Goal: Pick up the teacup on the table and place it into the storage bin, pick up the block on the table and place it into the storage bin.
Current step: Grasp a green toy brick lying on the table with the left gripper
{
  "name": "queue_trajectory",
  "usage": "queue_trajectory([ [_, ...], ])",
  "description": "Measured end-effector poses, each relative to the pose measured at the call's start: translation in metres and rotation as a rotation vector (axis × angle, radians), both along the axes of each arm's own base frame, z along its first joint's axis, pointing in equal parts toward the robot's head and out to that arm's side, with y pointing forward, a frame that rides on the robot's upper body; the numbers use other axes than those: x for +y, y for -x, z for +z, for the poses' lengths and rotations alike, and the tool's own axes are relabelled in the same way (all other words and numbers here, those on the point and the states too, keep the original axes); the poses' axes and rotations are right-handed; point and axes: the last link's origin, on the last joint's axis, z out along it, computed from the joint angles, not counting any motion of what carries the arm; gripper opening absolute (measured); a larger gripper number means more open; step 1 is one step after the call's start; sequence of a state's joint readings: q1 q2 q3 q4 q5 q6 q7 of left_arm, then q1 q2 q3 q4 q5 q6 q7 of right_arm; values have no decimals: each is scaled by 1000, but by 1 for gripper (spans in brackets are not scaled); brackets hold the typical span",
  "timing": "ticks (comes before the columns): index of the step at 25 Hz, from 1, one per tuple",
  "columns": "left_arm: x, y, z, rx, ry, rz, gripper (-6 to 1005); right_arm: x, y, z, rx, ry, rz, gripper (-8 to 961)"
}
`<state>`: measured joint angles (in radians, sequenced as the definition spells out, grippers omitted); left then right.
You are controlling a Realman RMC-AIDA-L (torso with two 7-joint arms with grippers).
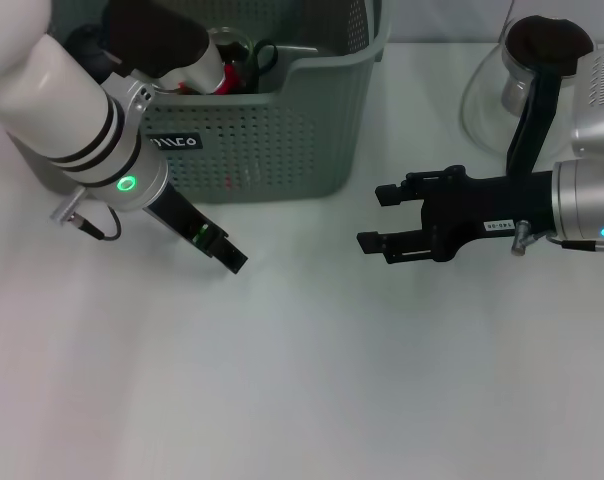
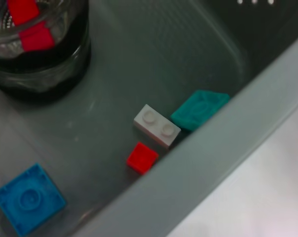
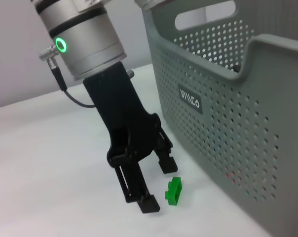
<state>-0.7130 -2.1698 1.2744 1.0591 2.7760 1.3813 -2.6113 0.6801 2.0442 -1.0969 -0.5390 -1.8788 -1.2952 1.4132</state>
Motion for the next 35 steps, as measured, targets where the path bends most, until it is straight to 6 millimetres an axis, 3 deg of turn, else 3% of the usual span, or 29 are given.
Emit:
queue_trajectory([
  [35, 10, 4, -14, 69, -14, -26, 904, 2, -2, 3, -6, -16, 1, 766],
])
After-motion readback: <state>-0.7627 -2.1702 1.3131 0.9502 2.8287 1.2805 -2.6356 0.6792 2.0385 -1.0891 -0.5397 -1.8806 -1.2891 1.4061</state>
